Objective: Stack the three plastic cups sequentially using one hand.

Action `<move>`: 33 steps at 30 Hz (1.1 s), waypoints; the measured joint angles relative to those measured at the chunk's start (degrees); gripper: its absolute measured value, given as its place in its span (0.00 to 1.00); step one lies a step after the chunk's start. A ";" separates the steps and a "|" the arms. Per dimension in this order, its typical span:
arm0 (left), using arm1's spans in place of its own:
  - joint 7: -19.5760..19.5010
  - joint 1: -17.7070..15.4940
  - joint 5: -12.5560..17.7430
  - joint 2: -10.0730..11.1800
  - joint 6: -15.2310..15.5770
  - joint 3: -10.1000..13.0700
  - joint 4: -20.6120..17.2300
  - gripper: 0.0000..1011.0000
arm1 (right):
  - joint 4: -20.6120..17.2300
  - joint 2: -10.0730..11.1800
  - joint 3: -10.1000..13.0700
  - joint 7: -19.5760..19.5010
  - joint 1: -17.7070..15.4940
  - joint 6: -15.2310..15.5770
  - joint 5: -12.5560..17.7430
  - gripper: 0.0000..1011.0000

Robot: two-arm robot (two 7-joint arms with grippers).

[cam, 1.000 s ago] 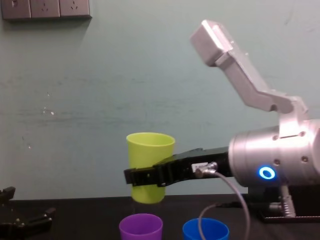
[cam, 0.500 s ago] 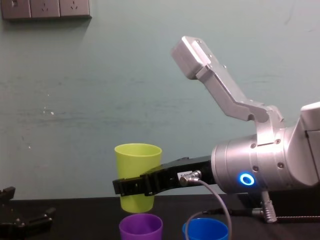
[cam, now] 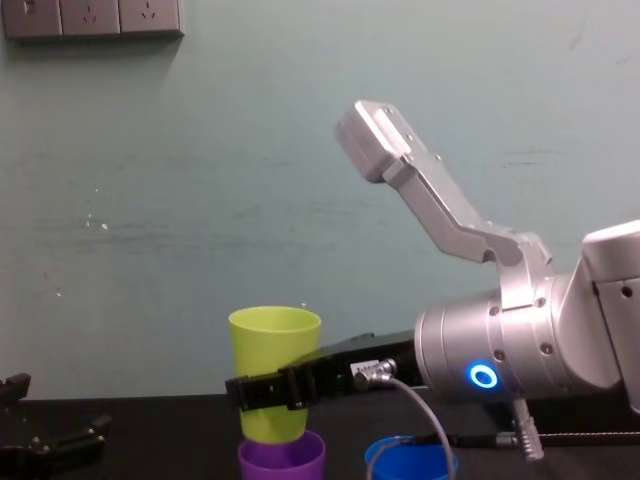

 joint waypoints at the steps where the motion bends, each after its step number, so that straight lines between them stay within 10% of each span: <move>1: 0.00 0.00 0.00 0.00 0.00 0.00 0.00 0.99 | 0.23 -0.04 0.02 0.03 0.04 -0.06 0.01 0.70; 33: 0.00 0.00 0.00 0.00 0.00 0.00 0.00 0.99 | 3.40 -0.84 -0.36 0.15 0.60 -0.34 -0.95 0.70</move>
